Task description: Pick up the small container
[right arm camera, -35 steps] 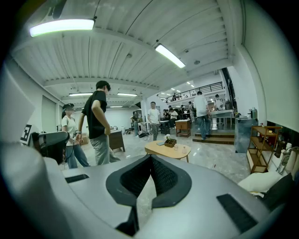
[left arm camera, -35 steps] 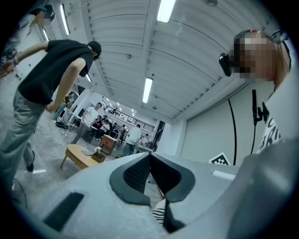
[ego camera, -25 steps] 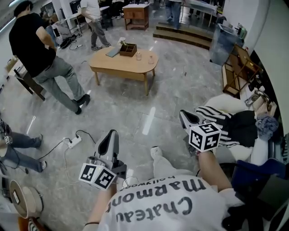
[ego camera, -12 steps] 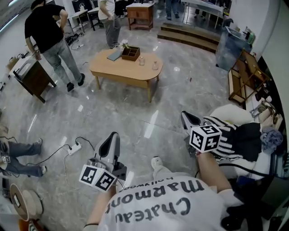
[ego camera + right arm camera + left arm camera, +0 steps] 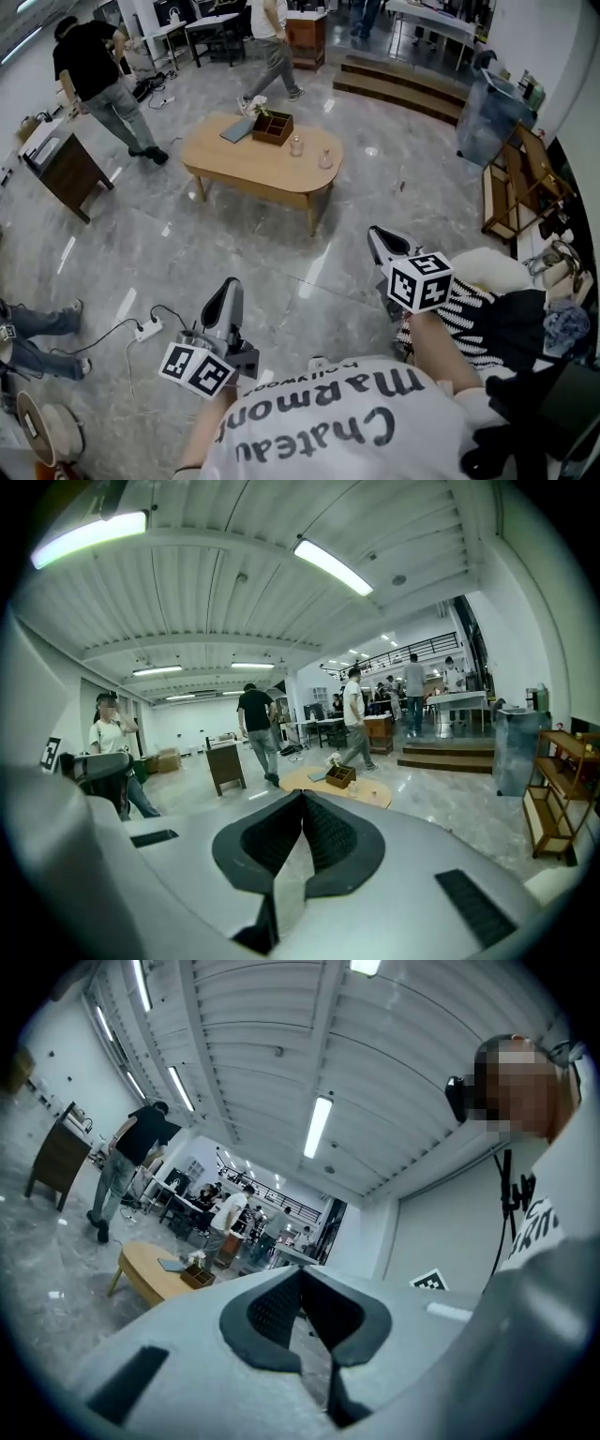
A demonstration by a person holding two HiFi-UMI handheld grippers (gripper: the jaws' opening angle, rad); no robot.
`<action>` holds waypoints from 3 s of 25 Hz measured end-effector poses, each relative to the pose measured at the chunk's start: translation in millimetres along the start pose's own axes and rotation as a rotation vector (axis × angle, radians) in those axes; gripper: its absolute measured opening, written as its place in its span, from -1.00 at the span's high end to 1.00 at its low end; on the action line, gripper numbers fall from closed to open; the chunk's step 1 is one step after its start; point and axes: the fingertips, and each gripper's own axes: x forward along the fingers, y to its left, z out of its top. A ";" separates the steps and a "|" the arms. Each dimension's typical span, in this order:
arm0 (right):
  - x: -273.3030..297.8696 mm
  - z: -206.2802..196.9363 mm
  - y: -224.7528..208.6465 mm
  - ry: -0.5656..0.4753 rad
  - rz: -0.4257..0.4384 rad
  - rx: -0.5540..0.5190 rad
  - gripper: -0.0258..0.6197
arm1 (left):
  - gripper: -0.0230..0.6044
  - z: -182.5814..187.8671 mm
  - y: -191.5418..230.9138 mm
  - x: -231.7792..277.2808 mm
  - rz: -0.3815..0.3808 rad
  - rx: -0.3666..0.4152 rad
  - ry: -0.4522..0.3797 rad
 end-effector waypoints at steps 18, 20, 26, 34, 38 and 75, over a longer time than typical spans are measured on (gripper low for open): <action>139.8 -7.3 -53.5 0.107 0.009 0.037 0.88 | 0.88 -10.2 93.3 120.1 0.028 -0.052 0.051; 160.8 -2.1 -57.7 0.116 -0.006 0.042 0.88 | 0.88 -4.2 110.4 141.2 0.014 -0.057 0.061; 232.8 25.4 -64.3 0.133 -0.053 0.060 0.88 | 0.88 30.1 167.6 207.2 -0.047 -0.064 0.076; 338.7 80.3 -67.4 0.105 -0.108 0.078 0.88 | 0.88 81.1 259.5 287.5 -0.090 -0.054 0.093; 384.7 100.2 -68.7 0.085 -0.127 0.090 0.88 | 0.88 99.4 300.4 318.1 -0.099 -0.040 0.102; 682.9 144.4 -206.3 0.142 -0.077 0.130 0.88 | 0.88 118.9 460.4 585.8 -0.165 -0.101 0.042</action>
